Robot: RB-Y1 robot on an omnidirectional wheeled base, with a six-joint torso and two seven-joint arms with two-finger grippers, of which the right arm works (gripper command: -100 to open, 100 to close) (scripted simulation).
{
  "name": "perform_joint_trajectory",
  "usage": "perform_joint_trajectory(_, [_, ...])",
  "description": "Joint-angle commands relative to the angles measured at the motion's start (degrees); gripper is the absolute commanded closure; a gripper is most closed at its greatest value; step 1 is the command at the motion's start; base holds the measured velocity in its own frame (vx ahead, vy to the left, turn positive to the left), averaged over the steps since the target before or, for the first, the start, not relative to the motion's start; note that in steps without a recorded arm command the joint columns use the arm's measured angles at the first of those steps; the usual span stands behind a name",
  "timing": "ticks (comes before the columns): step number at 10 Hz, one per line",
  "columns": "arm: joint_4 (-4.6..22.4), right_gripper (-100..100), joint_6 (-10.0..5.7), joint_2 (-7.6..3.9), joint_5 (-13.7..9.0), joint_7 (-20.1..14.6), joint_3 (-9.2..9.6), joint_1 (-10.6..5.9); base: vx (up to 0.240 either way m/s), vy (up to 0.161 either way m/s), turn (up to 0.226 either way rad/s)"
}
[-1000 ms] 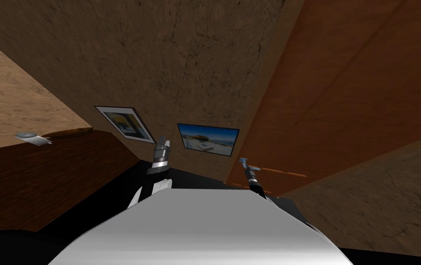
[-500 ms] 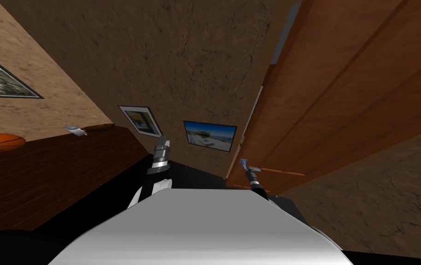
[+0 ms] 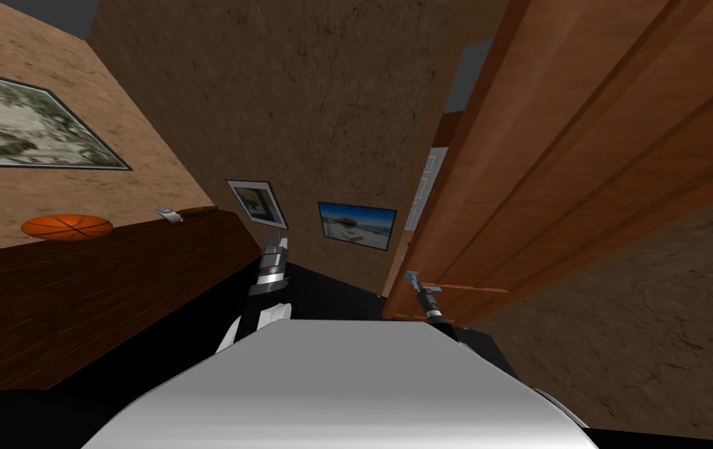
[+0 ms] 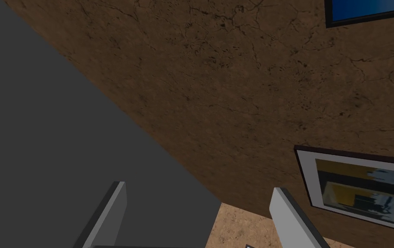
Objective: Pull the door open
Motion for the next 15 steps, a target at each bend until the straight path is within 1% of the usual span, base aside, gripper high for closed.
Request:
perform_joint_trajectory(1, [0.2, 100, -1.46, -0.81, 0.0, -0.8, 0.87, 0.81, -0.132, -0.046, 0.142])
perform_joint_trajectory(2, [0.3, 100, -1.93, -1.06, -0.1, -1.0, 1.15, 1.06, -0.193, -0.076, 0.147])
perform_joint_trajectory(3, [0.5, 100, -3.50, -1.93, -0.1, -1.8, 2.08, 1.93, -0.230, -0.061, 0.172])
perform_joint_trajectory(4, [0.6, 100, -4.06, -2.24, -0.1, -2.1, 2.42, 2.24, -0.210, -0.066, 0.117])
perform_joint_trajectory(5, [0.8, 100, -5.75, -3.17, -0.2, -3.0, 3.43, 3.17, -0.222, -0.074, 0.166])
perform_joint_trajectory(7, [1.0, 100, -6.81, -3.75, -0.2, -3.5, 4.06, 3.76, -0.160, -0.049, 0.089])
perform_joint_trajectory(9, [1.2, 100, -8.44, -4.65, -0.2, -4.4, 5.03, 4.65, -0.137, -0.033, 0.100])
perform_joint_trajectory(10, [1.3, 100, -9.00, -4.96, -0.3, -4.7, 5.37, 4.96, -0.137, -0.032, 0.085])
perform_joint_trajectory(11, [0.8, 100, -8.19, -4.60, -0.2, -4.3, 5.28, 4.92, -0.059, -0.013, 0.019])
perform_joint_trajectory(12, [1.5, 100, -9.81, -4.93, -0.5, -4.7, 5.99, 5.62, -0.156, -0.053, 0.229])
perform_joint_trajectory(15, [2.7, 100, -12.54, -5.64, -1.1, -5.3, 7.08, 6.78, -0.218, -0.089, 0.201])
